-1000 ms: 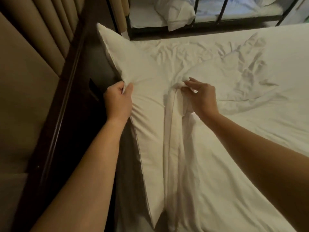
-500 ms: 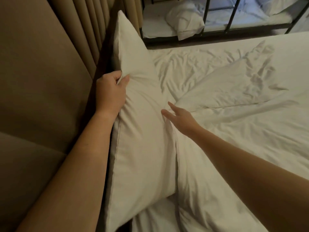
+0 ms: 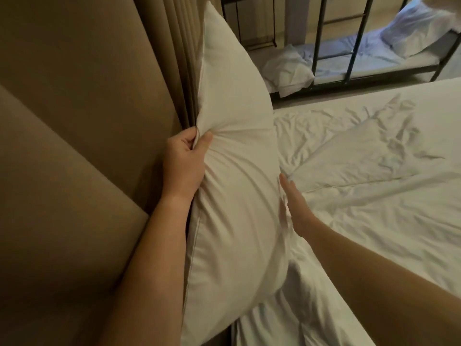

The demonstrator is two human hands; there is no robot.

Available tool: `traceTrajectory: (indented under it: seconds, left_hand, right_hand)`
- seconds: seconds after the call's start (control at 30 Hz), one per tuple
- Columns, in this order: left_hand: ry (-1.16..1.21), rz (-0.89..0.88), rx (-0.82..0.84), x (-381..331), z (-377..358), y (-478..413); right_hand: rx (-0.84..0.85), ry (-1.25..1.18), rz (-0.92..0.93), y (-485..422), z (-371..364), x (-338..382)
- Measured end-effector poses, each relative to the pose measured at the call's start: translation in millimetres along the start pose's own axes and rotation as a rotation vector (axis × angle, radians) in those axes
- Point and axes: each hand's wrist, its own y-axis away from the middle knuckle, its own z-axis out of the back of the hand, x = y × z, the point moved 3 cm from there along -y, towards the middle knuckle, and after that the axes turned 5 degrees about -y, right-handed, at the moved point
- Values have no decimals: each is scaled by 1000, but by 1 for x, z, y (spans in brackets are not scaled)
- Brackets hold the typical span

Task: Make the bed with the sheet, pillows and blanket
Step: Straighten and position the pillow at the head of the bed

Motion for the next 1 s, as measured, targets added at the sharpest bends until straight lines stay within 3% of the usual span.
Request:
traceTrajectory:
  seconds: [0.2,0.47,0.73,1.0]
  left_hand:
    - [43,17,-10,0,4,6]
    - [-24,25,22,-2,-39,40]
    - [20,84,74,2,-36,37]
    - [75,88,29,3,-27,20]
  right_hand:
    - [39,-21,-142,19,2,-6]
    - [77,-102,-283,34,3,-72]
    - [14,-250,-248,19,-1,-76]
    - [103,-300,-245,-15,-2,-75]
